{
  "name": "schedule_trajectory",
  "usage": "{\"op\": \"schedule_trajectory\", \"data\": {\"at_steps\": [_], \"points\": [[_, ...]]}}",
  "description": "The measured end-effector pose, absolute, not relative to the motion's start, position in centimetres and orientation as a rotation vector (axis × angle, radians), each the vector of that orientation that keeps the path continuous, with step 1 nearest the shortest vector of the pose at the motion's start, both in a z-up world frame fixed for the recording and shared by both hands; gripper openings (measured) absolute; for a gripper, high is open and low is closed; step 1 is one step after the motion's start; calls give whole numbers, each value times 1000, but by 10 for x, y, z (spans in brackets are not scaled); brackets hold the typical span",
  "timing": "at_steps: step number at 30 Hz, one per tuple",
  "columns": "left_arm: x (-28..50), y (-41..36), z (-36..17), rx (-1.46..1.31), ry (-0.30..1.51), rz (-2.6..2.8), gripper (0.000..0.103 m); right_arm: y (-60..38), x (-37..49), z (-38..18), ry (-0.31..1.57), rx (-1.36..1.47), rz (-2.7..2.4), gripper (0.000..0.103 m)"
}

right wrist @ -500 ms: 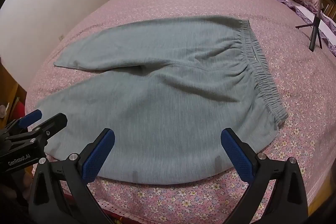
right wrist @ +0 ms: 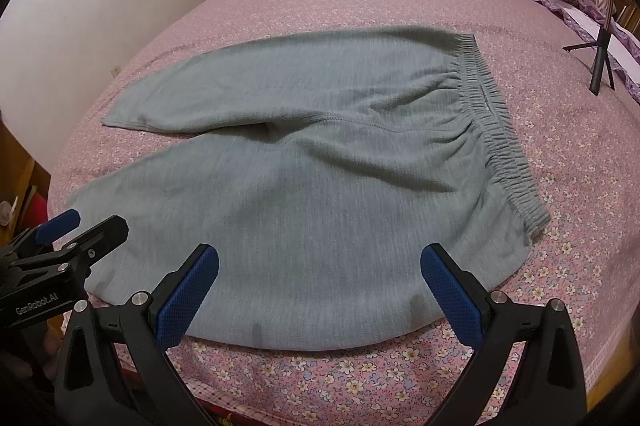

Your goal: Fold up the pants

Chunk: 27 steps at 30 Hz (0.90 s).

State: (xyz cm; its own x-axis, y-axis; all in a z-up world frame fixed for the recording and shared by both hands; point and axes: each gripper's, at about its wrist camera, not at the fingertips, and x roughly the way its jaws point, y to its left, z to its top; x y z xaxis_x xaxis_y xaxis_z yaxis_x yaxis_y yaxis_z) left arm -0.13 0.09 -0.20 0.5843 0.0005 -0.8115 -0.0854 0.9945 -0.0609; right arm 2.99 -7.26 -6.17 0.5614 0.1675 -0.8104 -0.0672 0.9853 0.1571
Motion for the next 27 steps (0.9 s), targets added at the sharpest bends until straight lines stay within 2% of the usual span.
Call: {"op": "schedule_trajectory", "data": {"at_steps": [27], "points": [[5, -7, -16, -73, 978, 27, 103, -83, 41, -73, 1009, 131, 165, 103]]}}
